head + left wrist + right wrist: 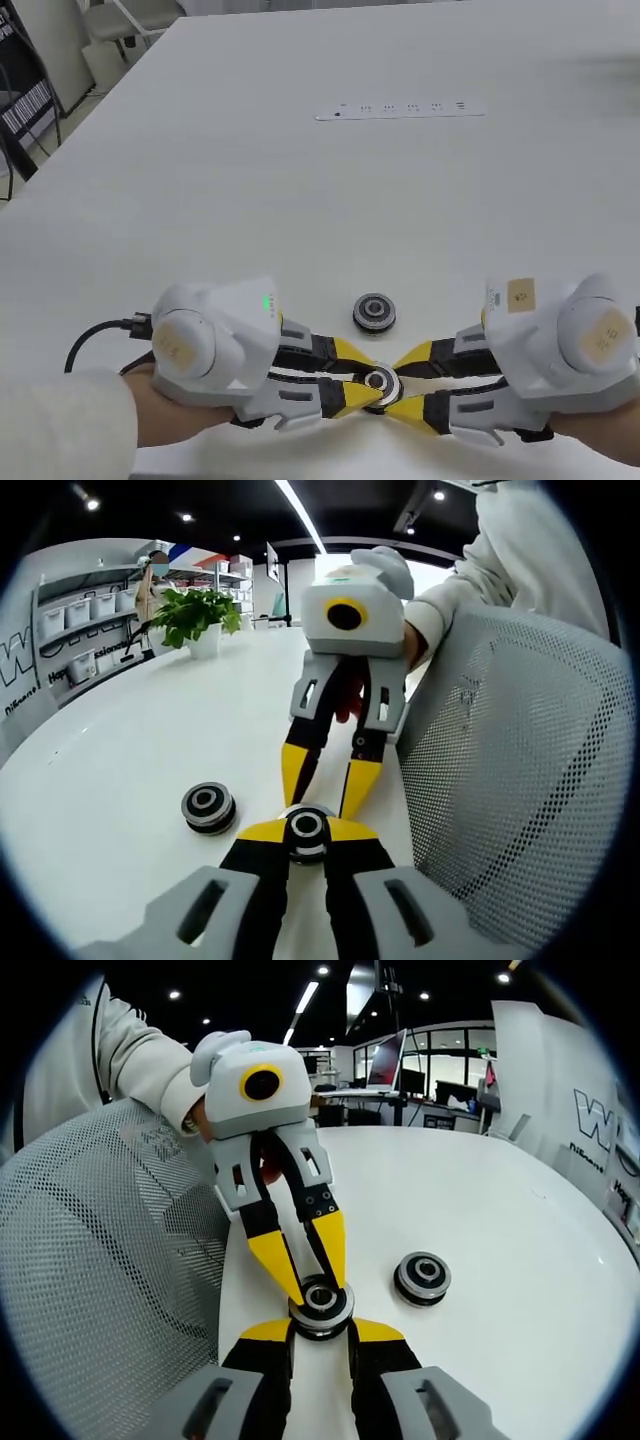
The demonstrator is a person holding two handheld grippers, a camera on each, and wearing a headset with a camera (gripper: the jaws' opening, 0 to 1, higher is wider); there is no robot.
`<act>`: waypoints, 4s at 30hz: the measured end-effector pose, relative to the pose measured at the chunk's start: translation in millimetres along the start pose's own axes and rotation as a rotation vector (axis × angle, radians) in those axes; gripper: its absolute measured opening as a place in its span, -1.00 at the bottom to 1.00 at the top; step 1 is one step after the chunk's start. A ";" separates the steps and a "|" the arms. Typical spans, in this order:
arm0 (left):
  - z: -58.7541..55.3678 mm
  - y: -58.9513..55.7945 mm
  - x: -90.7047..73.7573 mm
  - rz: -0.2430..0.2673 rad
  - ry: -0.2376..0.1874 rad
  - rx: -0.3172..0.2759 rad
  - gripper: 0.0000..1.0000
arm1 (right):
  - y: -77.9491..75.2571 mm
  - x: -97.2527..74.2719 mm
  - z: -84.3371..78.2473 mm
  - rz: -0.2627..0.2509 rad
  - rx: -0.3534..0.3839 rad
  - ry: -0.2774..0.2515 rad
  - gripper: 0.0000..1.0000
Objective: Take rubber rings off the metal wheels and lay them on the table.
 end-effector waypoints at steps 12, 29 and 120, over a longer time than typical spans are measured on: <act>-0.5 1.2 0.2 0.007 -0.002 -0.006 -0.84 | -0.6 -2.8 -2.8 -0.003 0.032 0.003 -0.85; -0.2 2.0 -0.2 0.011 -0.001 -0.006 -0.84 | 5.0 -0.9 -1.5 0.008 0.014 0.014 -0.62; 0.8 2.4 4.2 0.012 -0.001 -0.010 -0.87 | -18.0 -10.2 -8.9 -0.114 0.225 0.008 -1.00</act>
Point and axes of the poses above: the centre of the closed fingertips' face, and the gripper's own axes: x roughly forward along the fingers, y roughly to its left, z roughly out of its top, the point moved 3 cm from there along -x, roughly backward along the fingers, and after that the axes turned 11 degrees about -y, right-handed, at the moved point
